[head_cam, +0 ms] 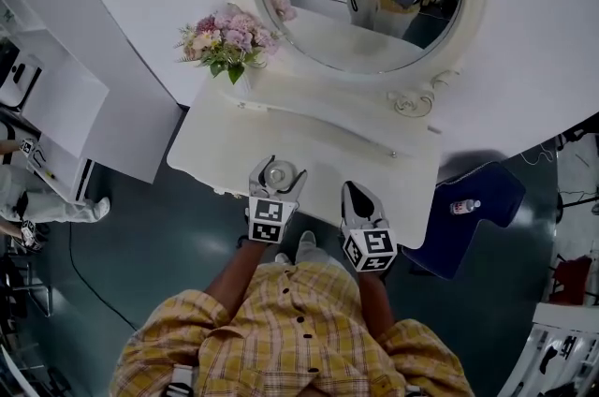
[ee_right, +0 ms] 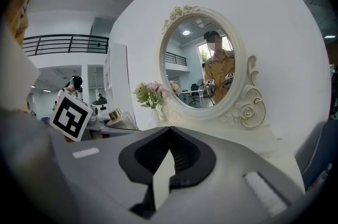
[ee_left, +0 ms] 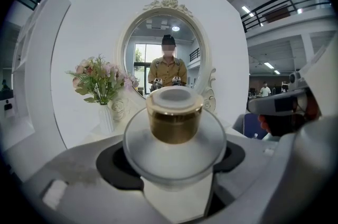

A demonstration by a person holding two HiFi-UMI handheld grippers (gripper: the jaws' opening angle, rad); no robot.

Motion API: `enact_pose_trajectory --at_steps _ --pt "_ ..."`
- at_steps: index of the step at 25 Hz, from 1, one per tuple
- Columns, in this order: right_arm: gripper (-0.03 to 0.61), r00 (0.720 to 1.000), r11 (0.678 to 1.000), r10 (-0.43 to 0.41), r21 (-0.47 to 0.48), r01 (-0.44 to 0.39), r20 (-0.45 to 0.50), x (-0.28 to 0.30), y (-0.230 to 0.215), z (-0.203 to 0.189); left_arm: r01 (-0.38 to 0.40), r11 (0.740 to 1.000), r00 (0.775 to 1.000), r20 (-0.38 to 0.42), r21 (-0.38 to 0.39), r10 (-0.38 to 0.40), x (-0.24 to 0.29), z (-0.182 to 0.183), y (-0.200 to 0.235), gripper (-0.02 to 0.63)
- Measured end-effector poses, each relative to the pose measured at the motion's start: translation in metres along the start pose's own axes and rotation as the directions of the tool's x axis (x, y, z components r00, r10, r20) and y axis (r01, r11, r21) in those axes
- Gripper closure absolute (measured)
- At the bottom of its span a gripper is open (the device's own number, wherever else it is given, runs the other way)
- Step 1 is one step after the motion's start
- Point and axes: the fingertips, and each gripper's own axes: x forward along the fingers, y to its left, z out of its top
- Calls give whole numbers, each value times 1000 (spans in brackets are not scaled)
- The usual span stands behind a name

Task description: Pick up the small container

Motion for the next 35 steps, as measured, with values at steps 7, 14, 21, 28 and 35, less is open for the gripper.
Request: enact_pose_trajectory --at_steps 7,14,21,28,35 --pt "577 1000 1000 -5 7 5 19 -7 -2 7 -16 1000 999 42 4 16 -10 12 -1 272" --pt "578 1000 1000 -6 13 6 24 -11 -3 11 -7 1000 997 76 -5 7 -20 26 -8 272" --pt "578 999 1000 -13 11 13 33 -16 -2 14 1 1000 993 115 -6 -1 -32 43 -11 272" --pt "578 999 1000 -27 6 26 39 -13 -3 12 -4 1000 992 125 -9 5 -36 43 -7 272" --pt "578 998 999 -30 14 29 51 -11 -5 15 10 1000 992 125 7 -11 -35 41 -11 272"
